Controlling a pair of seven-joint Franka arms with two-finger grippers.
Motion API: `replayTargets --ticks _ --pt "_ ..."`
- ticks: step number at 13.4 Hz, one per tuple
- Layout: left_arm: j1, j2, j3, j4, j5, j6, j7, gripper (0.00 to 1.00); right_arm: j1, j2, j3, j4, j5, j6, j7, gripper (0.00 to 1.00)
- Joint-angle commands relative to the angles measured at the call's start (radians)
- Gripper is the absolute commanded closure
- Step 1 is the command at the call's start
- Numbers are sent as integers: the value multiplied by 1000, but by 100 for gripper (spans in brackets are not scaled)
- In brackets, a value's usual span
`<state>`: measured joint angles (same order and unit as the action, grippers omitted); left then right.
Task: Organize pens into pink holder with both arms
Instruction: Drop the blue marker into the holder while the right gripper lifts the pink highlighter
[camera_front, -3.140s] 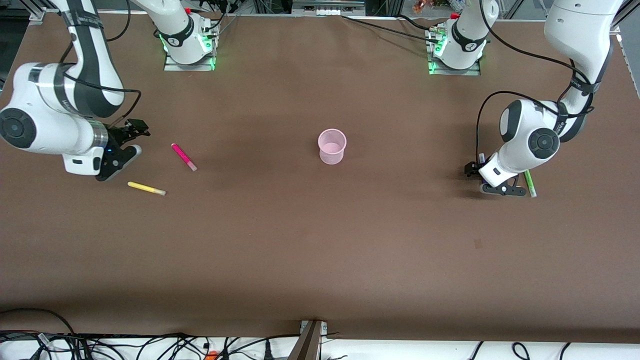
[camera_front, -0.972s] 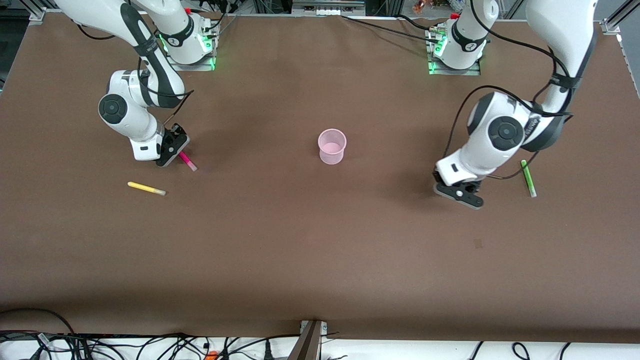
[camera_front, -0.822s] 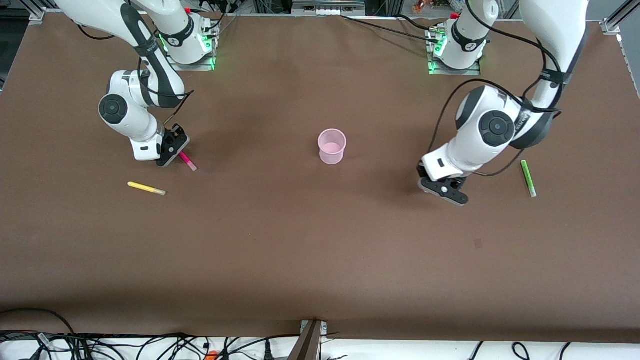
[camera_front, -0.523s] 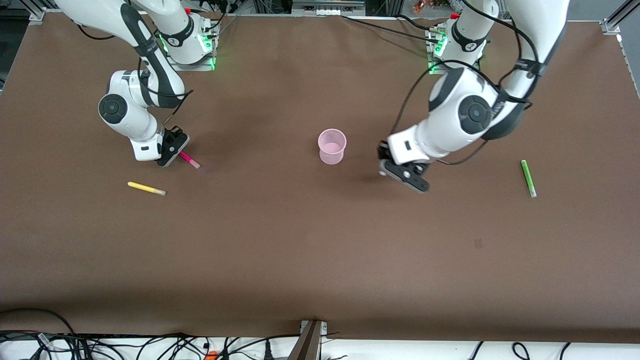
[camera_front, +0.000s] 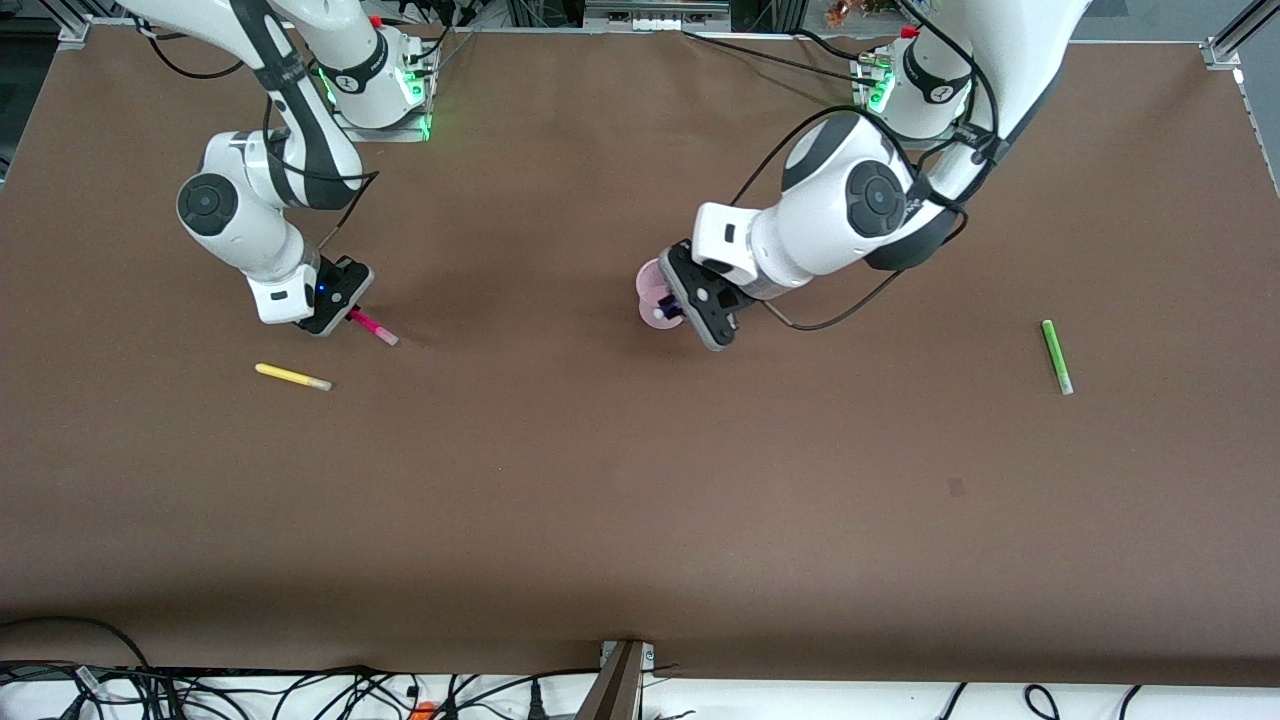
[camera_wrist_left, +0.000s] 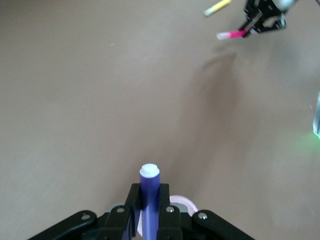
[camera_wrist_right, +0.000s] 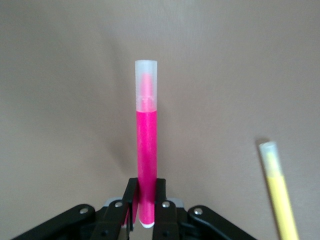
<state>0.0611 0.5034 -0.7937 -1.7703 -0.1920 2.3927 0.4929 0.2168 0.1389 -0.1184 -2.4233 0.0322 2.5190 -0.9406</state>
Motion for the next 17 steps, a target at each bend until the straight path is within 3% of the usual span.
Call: replayTargets --ticks 1,4,6,12,13,14,17 --pt "-18 96 -19 28 -23 63 206 100 1 -35 5 125 -8 -196 0 100" --pt "-20 135 -59 5 -27 137 265 100 -1 -3 3 329 -50 -424 2 100" --pt "-21 136 -59 -23 -24 137 266 100 1 4 3 403 -98 -477 44 100" --pt "-33 139 -59 -84 -20 137 270 100 1 7 3 429 -121 -494 72 100" --pt "-32 139 -59 -93 -20 137 270 30 1 7 3 429 -123 -496 77 100" --pt "-29 133 -61 -101 -18 134 270 0 1 7 2 429 -123 -508 85 100" --pt "-26 116 -70 -92 -18 125 257 0 -1 5 2 429 -124 -513 85 100"
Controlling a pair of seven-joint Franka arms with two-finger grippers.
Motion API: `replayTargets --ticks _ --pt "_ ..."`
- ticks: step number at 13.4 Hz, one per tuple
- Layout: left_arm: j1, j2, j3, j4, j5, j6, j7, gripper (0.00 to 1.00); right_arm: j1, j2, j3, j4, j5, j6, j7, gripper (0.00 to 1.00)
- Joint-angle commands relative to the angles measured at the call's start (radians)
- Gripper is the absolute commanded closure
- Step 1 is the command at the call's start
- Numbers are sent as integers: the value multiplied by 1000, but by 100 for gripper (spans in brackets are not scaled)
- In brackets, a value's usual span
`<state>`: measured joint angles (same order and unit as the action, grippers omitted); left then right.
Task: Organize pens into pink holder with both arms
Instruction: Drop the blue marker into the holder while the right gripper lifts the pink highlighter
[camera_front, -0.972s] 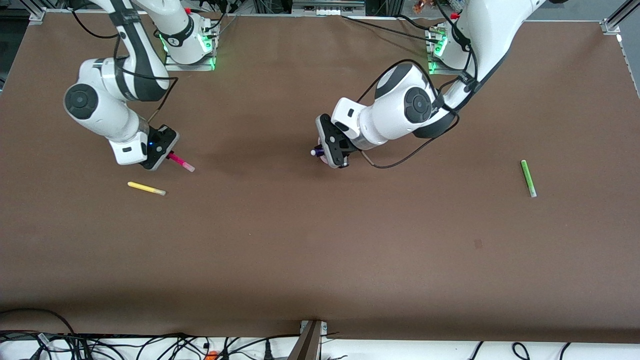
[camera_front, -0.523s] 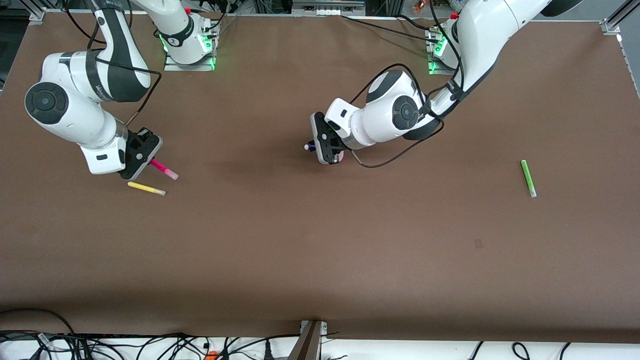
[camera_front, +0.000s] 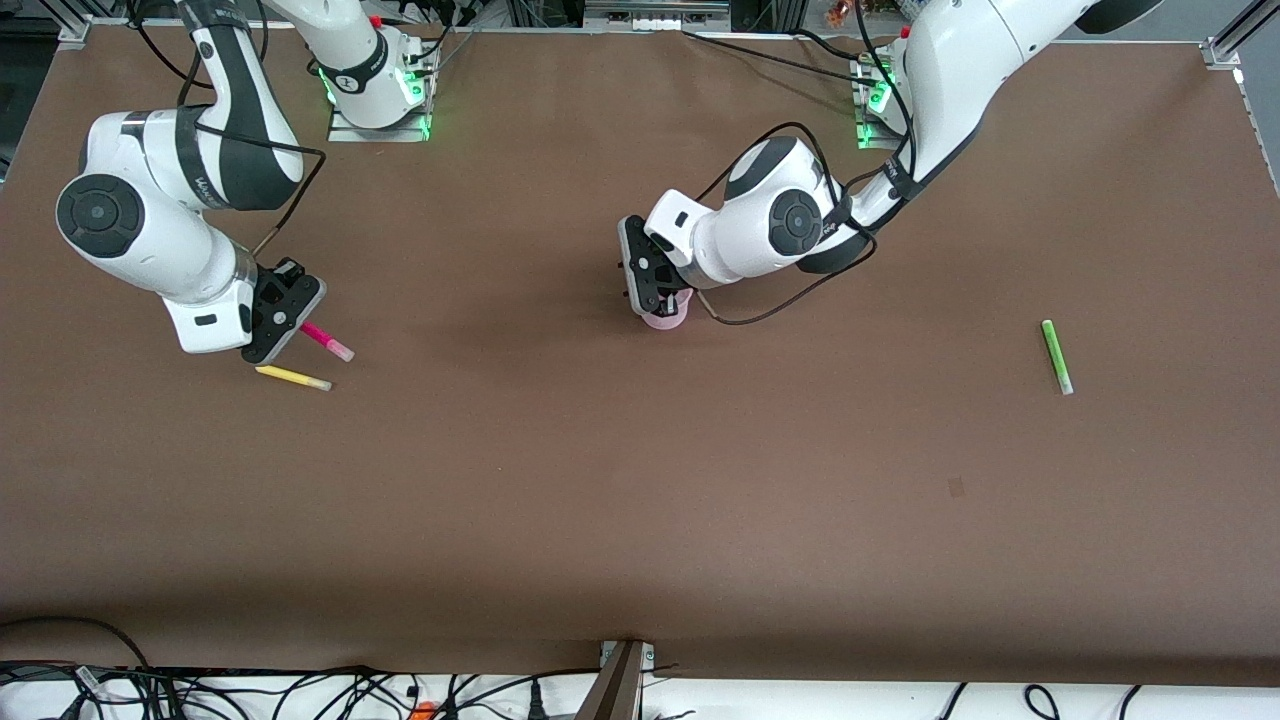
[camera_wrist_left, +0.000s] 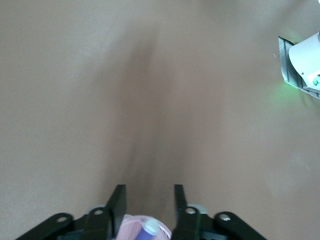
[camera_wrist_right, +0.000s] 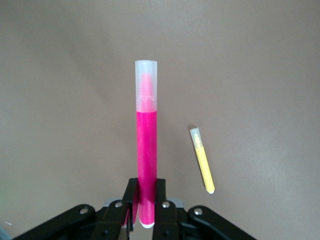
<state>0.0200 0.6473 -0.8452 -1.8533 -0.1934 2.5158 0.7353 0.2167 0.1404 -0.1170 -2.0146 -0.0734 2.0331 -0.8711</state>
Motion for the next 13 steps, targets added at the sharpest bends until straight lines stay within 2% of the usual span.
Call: replayTargets --ticks 1,2,4,7,10,13 --pt "27 -28 -21 -1 -17 -2 9 0 0 5 0 23 -19 -27 17 100" --pt "52 -35 -29 11 -24 -41 1 0 3 4 0 30 -20 -27 18 100" --pt "104 -43 -55 64 -24 -205 -84 0 30 5 2 66 -23 -75 47 100" --pt "110 -109 -37 118 -2 -481 -352 0 125 37 3 176 -91 -183 171 100" --pt "145 -156 -9 137 142 -658 -606 0 260 62 3 285 -138 -325 352 100" --pt "178 -202 9 250 329 -840 -759 0 403 109 2 373 -181 -413 564 100"
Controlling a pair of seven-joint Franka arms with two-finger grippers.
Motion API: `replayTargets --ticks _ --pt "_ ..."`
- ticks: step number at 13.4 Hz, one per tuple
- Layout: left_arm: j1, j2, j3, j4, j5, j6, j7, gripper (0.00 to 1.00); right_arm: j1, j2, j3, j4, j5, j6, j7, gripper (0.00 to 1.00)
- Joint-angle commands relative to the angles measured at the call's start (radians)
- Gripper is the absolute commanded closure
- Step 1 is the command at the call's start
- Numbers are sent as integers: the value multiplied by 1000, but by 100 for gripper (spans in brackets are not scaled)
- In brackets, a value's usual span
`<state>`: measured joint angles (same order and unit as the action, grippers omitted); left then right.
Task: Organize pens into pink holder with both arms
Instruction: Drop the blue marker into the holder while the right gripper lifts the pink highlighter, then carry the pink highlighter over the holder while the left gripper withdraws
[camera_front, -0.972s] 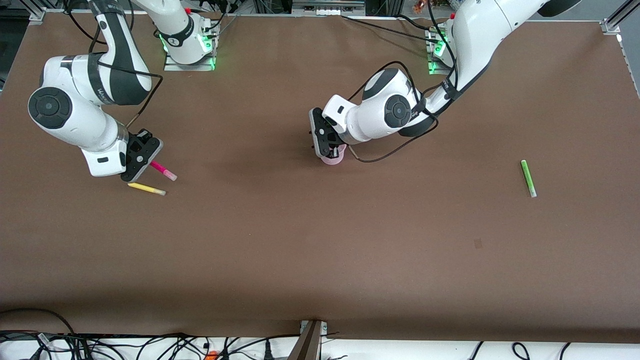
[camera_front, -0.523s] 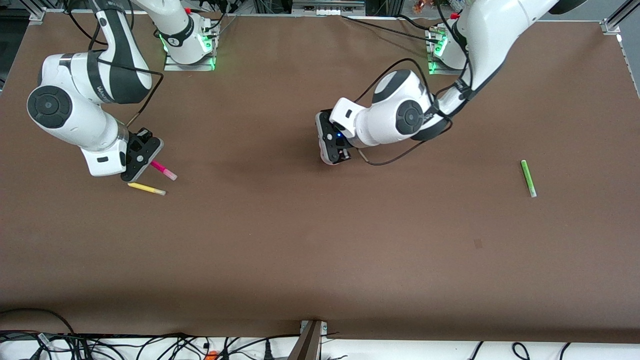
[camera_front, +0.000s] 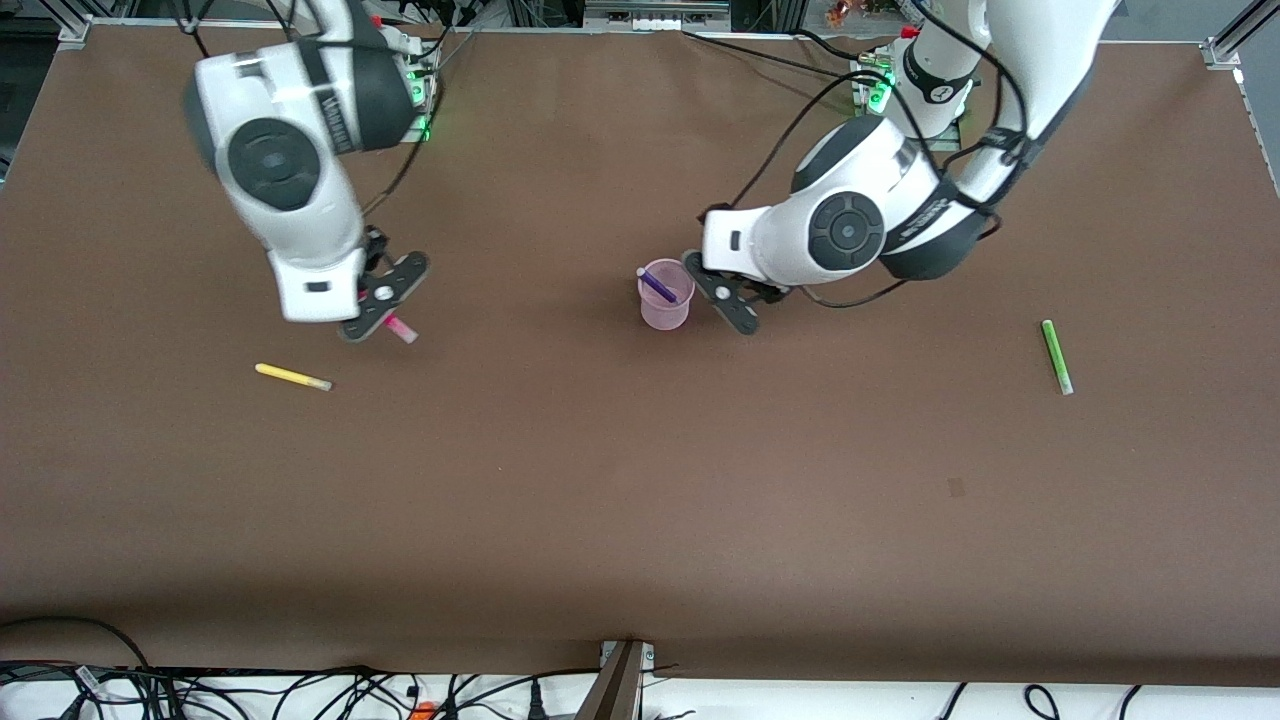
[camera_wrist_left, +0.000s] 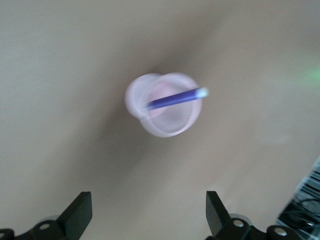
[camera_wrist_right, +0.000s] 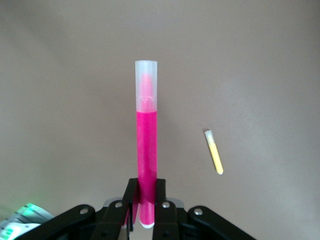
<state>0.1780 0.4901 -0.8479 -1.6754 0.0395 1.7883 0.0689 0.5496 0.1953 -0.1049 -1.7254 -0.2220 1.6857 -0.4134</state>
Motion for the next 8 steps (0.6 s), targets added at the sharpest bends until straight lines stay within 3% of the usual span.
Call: replayTargets --ticks 1,5,8 --pt "41 -45 15 124 144 -162 -130 0 113 73 -10 114 -33 -89 167 100" --pt "152 -45 15 304 258 -285 -127 0 312 211 -10 314 -112 -220 393 100" --pt "167 -132 100 321 250 -303 -101 0 432 320 -10 435 -172 -256 435 100"
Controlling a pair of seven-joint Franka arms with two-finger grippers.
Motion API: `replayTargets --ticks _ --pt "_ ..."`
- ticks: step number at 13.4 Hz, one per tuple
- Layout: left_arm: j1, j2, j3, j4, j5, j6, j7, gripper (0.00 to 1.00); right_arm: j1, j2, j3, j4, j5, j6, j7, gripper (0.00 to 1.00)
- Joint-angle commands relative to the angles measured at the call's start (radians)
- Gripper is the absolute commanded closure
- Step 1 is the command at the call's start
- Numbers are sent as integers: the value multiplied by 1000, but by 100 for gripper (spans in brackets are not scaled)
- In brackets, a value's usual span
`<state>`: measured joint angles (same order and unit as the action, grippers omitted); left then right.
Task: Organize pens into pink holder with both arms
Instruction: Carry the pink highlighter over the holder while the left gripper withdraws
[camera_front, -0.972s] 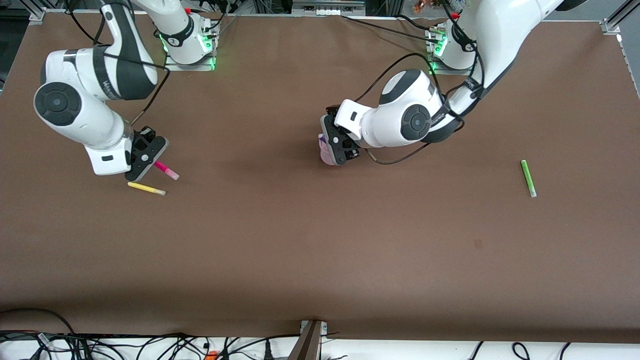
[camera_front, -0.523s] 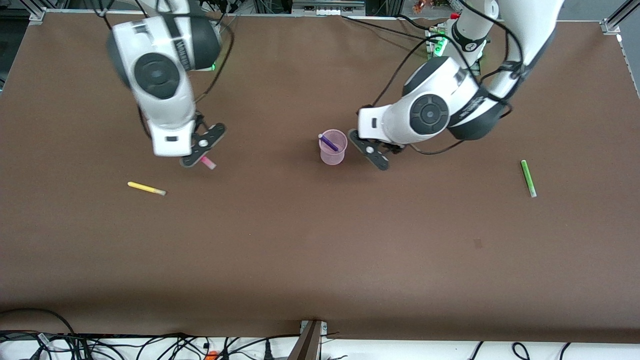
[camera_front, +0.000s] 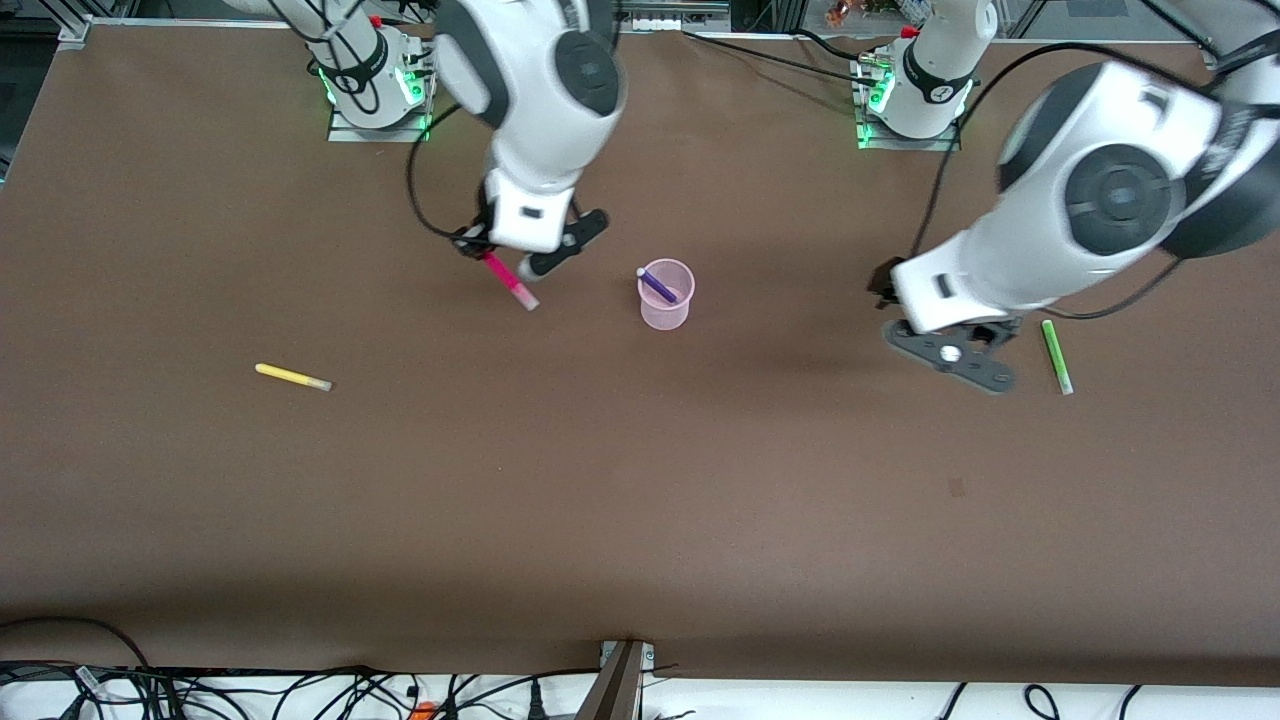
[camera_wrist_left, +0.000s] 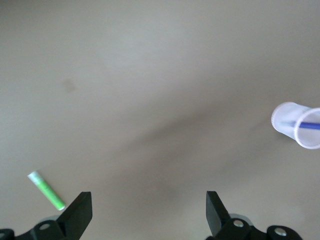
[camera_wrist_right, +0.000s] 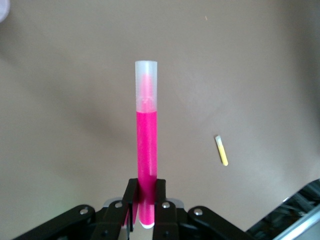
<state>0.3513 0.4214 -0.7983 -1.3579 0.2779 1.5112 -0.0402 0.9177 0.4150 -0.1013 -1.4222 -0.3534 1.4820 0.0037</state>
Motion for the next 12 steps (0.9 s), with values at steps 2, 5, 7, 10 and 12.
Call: replayTargets --ticks 2,5,7,10,12 --pt "-55 -159 227 -38 -53 -8 -1 0 111 151 -12 189 -38 -42 13 100" --pt "-199 -217 524 -75 -167 64 -4 0 176 227 -14 230 -41 -10 4 100" --pt "-293 -291 680 -177 -172 147 5 0 200 257 -14 230 -42 -9 -23 100" --pt "-405 -419 824 -340 -172 165 9 0 231 286 -14 230 -44 -17 -86 100" --pt "-408 -473 840 -397 -184 199 11 0 265 316 -14 230 -70 -16 -87 100"
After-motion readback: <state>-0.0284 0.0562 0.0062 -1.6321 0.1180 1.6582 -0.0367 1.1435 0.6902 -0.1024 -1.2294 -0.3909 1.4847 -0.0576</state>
